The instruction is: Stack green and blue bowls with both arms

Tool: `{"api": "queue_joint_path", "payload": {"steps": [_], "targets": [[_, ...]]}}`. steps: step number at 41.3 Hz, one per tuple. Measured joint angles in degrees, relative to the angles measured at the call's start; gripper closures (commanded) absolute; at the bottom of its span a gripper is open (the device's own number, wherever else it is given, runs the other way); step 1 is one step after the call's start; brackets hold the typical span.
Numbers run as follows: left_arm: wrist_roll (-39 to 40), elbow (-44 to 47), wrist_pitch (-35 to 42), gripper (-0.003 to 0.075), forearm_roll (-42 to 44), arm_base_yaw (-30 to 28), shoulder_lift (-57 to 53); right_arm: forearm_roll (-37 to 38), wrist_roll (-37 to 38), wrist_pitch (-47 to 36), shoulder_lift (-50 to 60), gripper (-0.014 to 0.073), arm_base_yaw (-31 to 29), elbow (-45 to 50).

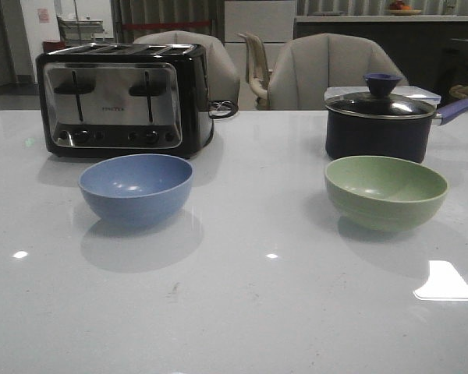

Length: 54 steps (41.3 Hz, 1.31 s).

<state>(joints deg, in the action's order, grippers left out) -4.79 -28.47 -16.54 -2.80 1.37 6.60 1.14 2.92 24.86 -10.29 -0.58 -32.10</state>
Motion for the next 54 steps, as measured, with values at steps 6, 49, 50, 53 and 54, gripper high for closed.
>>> {"api": "queue_joint_path", "payload": {"steps": [6, 49, 50, 53, 54], "targets": [[0.0, -7.14, -9.1, 0.0618, -1.73, 0.0, 8.15, 0.0, 0.0, 6.09, -7.93, 0.055, 0.0, -4.77], [0.0, -5.27, -16.53, 0.0618, -2.02, 0.0, 27.48, -3.63, 0.0, 11.65, -51.38, 0.0004, 0.68, -9.24], [0.0, -5.27, -16.53, 0.0618, -2.02, 0.0, 27.61, -3.89, 0.0, 11.65, -52.51, 0.0004, 0.95, -9.97], [0.0, -5.27, -16.53, 0.0618, -2.02, 0.0, 27.61, -4.13, 0.0, 11.4, -56.59, 0.0004, 1.63, -12.54], [0.0, -5.27, -16.53, 0.0618, -2.02, 0.0, 27.61, -4.13, 0.0, 11.36, -58.3, 0.0004, 1.87, -13.63]]}}
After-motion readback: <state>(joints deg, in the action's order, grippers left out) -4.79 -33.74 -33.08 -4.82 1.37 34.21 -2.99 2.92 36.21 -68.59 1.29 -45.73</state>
